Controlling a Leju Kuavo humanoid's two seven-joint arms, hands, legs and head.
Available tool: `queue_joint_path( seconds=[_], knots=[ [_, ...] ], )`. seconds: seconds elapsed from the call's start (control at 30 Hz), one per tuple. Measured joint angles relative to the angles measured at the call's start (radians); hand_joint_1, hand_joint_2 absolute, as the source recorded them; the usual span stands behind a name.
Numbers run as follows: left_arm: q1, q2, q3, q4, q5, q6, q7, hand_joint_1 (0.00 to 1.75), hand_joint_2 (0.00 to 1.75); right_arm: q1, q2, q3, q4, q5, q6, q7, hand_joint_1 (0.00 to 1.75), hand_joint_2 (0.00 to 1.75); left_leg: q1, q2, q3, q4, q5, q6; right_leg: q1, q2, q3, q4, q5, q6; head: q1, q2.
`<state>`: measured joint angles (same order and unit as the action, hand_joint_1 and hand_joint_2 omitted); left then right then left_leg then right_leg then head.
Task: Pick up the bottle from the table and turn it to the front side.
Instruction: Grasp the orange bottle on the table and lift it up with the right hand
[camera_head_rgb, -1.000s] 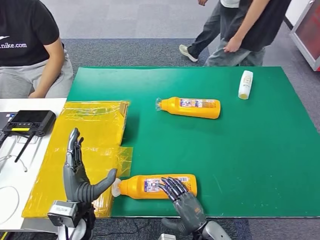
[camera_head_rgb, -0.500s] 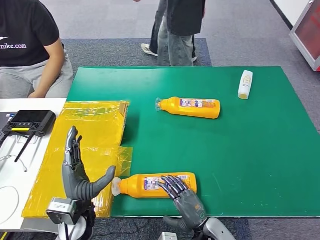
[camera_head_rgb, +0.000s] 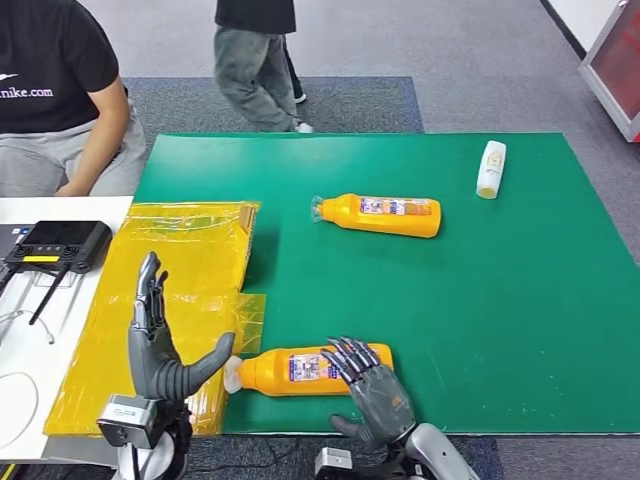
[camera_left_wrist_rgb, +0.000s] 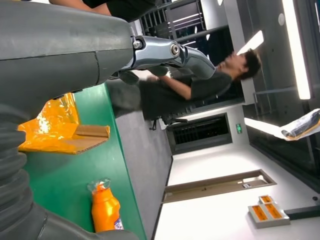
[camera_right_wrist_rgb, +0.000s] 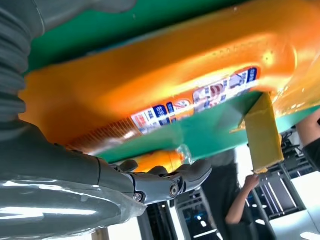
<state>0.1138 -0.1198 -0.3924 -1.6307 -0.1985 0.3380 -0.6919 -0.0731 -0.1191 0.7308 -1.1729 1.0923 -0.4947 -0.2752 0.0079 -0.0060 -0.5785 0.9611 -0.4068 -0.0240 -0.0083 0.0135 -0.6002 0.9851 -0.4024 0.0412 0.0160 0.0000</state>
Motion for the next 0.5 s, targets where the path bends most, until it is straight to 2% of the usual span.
queue_joint_path(
  seconds=[0.3,0.5],
  knots=[
    [0.0,-0.001,0.002,0.003,-0.013,-0.014,0.0,0.0,1.75,-0.001,0.008,-0.004,-0.111,0.01,0.002,0.012,0.0,1.75,0.0,0.0,-0.001,0.0,0.0,0.0,0.0,0.0,-0.001,0.0,0.0,0.0,0.0,0.0],
    [-0.001,-0.002,0.002,0.005,-0.012,-0.017,0.0,0.0,1.75,-0.012,0.008,-0.008,-0.124,-0.007,0.017,0.006,0.0,1.75,0.0,0.0,-0.001,0.0,0.0,0.0,0.0,0.0,-0.001,0.0,0.0,0.0,0.0,0.0]
  ],
)
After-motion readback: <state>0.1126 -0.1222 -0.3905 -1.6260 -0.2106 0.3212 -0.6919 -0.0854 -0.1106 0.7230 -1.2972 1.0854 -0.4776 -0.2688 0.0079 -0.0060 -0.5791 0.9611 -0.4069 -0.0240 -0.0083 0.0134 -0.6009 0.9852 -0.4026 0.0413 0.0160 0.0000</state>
